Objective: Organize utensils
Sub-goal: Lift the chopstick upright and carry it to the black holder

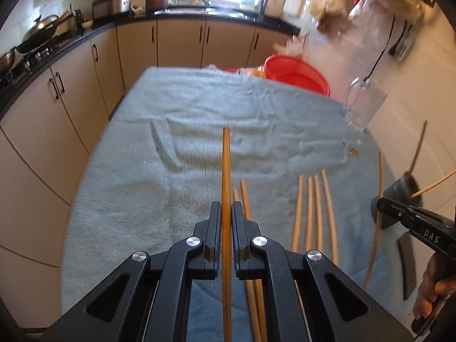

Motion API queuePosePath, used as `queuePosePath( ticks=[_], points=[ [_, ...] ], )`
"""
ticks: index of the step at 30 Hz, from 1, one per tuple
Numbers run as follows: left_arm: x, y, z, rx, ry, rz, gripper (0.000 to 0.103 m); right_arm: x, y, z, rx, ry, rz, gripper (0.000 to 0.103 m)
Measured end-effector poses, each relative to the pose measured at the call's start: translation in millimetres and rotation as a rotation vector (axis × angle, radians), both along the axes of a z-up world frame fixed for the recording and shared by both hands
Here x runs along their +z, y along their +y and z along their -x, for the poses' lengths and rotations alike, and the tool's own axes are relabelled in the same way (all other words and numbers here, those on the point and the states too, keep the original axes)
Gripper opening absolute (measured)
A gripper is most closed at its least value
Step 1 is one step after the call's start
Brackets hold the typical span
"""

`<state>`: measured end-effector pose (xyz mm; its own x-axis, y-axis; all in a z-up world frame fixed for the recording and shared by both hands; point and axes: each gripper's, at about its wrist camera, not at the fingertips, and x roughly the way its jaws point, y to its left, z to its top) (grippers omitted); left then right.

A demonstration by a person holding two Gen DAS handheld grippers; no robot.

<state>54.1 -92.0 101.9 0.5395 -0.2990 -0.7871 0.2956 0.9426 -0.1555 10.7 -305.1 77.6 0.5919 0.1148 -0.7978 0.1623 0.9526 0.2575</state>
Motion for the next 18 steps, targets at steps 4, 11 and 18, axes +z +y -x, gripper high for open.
queuePosePath(
  ticks=[4,11,18],
  points=[
    [19,5,14,0.010,-0.045,0.021,0.006,18,-1,21,-0.020,-0.075,-0.017,0.007],
    [44,7,39,0.011,-0.090,0.039,0.006,39,1,55,-0.032,-0.142,-0.035,0.007],
    [64,5,51,0.016,-0.132,0.036,0.006,59,1,75,-0.022,-0.205,-0.052,0.007]
  ],
)
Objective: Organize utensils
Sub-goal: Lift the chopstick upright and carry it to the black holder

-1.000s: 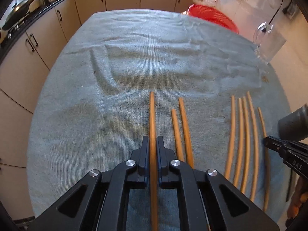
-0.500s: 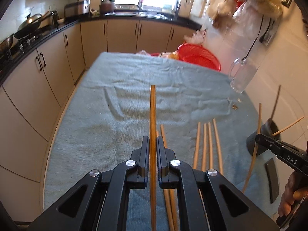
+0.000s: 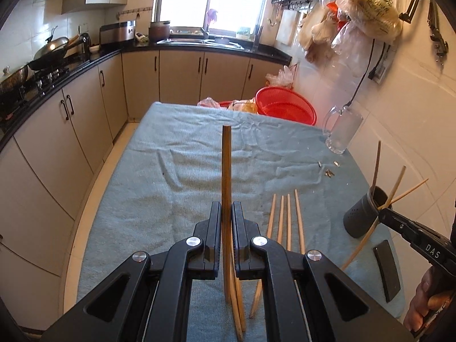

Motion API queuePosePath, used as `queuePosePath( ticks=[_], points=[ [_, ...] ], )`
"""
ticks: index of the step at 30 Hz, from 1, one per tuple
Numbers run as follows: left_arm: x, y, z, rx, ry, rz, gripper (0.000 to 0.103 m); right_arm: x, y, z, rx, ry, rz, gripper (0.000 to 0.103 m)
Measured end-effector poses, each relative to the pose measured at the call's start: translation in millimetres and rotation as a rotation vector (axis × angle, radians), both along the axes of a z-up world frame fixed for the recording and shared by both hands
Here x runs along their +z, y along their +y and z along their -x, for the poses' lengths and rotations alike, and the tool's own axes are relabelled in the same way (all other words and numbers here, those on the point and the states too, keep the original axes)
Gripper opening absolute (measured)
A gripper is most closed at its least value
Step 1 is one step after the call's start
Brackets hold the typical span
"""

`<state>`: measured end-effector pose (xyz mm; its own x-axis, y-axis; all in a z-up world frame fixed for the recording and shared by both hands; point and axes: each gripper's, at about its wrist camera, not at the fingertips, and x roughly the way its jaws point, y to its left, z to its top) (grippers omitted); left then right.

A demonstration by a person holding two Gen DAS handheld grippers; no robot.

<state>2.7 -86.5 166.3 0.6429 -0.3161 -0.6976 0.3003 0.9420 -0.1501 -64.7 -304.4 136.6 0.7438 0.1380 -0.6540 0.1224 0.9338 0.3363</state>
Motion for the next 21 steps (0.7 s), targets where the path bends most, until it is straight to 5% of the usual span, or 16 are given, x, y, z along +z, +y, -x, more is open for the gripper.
queuePosePath(
  ticks=[21],
  points=[
    [69,-40,7,-0.077,-0.110,0.030,0.006,64,-59,40,-0.115,-0.165,-0.115,0.007]
  ],
)
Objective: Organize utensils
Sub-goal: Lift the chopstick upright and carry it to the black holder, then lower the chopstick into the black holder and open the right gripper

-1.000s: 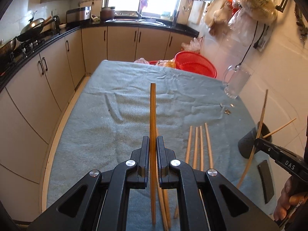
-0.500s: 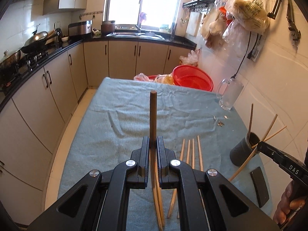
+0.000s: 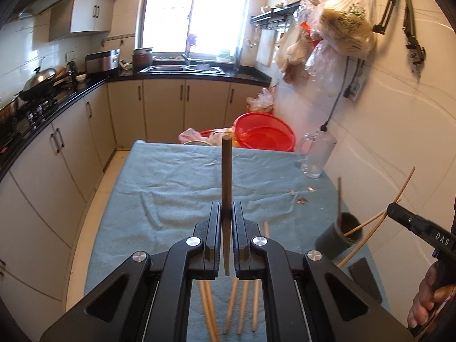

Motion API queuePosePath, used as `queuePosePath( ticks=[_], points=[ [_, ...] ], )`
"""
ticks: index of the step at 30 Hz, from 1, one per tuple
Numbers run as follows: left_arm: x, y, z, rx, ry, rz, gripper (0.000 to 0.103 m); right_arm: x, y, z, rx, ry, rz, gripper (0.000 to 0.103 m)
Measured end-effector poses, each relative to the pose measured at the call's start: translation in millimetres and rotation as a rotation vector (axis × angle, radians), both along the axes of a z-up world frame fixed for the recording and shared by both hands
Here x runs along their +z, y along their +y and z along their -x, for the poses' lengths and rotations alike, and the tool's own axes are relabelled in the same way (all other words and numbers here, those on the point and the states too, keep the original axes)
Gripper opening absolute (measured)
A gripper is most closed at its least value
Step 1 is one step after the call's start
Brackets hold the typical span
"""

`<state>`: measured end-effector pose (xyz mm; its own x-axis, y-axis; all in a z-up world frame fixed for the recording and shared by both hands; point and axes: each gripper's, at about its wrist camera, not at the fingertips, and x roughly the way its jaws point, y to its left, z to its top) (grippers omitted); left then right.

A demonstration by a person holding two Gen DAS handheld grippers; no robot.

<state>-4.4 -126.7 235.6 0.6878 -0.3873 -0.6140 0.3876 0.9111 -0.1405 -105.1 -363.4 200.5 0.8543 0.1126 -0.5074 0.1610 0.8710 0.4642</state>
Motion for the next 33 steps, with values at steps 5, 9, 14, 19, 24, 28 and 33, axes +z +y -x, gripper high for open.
queuePosePath(
  ticks=[5,9,14,19,24,28,33],
  points=[
    [12,-29,2,-0.065,0.000,0.025,0.006,15,-31,26,-0.092,-0.036,-0.032,0.007],
    [22,-58,4,-0.129,0.007,0.050,0.006,24,-59,48,-0.178,-0.055,-0.056,0.007],
    [32,-89,4,-0.197,0.023,0.086,0.006,32,-90,68,-0.271,-0.068,-0.076,0.007],
    [43,-123,-1,-0.257,0.051,0.129,0.006,30,-117,76,-0.334,-0.064,-0.120,0.007],
    [51,-148,-3,-0.289,0.057,0.152,0.006,29,-142,76,-0.404,-0.068,-0.158,0.007],
    [47,-167,-11,-0.298,0.075,0.159,0.006,24,-155,73,-0.440,-0.062,-0.181,0.007],
    [34,-184,-19,-0.298,0.100,0.163,0.006,9,-166,69,-0.467,-0.041,-0.220,0.007]
  ],
)
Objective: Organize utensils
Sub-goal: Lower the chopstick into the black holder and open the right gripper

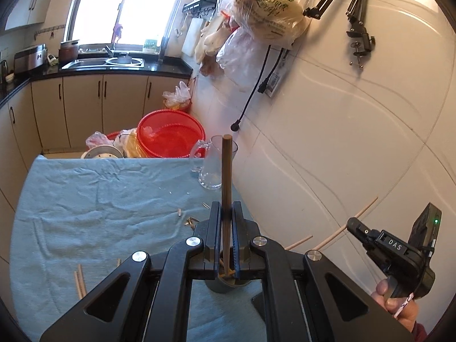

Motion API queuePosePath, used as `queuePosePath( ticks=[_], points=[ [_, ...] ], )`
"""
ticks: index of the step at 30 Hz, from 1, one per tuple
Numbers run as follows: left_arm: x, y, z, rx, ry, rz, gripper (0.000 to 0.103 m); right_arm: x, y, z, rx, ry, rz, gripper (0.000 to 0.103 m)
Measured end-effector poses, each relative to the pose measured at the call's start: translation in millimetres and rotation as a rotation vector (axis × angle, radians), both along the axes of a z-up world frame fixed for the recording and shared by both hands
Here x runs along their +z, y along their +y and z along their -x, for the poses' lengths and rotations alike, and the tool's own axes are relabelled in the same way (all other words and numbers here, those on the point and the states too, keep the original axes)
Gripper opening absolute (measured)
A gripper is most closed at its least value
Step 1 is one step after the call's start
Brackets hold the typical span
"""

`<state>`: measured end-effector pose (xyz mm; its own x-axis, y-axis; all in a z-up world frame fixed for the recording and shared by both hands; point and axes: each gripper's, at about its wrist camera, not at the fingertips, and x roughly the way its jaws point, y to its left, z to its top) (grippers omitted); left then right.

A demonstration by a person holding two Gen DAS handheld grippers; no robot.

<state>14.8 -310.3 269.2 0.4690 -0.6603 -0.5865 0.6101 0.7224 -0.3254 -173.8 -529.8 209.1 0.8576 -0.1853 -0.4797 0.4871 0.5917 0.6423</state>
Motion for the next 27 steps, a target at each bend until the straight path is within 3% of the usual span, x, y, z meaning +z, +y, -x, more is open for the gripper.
queuePosePath(
  ticks=[14,27],
  points=[
    [-30,-19,-11,-0.010,0.022,-0.055,0.006,-37,-22,-29,-0.014,0.038,-0.106,0.007],
    [-63,-35,-37,-0.021,0.055,-0.100,0.007,-51,-11,-73,0.060,0.107,-0.031,0.007]
  ],
)
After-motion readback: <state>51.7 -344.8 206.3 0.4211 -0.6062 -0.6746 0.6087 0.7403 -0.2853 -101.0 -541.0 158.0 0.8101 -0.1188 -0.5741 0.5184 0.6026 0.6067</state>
